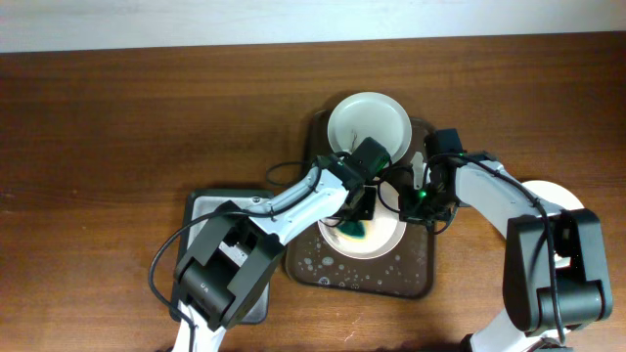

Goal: Clean dirty plates on tray and stack at the side
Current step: 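Scrub the held plate with the sponge in the left gripper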

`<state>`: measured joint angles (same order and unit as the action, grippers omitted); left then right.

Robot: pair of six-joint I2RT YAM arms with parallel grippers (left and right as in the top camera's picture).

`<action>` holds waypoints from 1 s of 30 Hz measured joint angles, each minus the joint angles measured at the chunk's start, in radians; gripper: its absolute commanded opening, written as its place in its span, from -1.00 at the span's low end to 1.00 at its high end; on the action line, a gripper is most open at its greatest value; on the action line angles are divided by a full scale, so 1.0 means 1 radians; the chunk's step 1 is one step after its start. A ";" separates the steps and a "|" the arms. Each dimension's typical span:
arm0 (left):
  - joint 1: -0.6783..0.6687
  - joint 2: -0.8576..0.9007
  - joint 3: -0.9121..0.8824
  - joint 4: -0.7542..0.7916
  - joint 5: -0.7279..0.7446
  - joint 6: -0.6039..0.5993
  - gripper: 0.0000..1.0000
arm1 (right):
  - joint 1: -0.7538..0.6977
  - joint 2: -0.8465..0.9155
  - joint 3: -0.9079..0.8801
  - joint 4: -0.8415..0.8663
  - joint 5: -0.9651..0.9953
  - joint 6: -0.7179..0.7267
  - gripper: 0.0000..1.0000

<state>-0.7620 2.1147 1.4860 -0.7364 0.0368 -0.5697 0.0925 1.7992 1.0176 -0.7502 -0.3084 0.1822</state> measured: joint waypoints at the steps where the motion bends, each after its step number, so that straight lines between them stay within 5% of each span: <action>1: 0.000 -0.003 0.004 -0.043 -0.101 0.000 -1.00 | 0.000 0.000 0.000 0.000 0.000 0.007 -0.92; 7: -0.008 0.000 0.001 -0.131 -0.362 0.000 -1.00 | 0.013 0.002 0.000 0.003 -0.037 0.026 -0.92; 14: 0.002 0.058 0.153 -0.335 -0.338 0.001 -1.00 | 0.016 0.003 0.001 -0.016 -0.052 0.031 -0.92; 22: 0.055 0.047 0.085 -0.052 0.149 0.000 -1.00 | -0.009 0.000 0.004 -0.035 0.024 0.043 -0.92; 30: 0.076 0.031 0.008 0.022 0.392 0.035 -1.00 | -0.013 -0.001 0.005 -0.039 0.038 0.047 -0.92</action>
<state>-0.6861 2.1452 1.4944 -0.7147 0.4290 -0.5346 0.0792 1.7981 1.0229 -0.7895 -0.2707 0.2291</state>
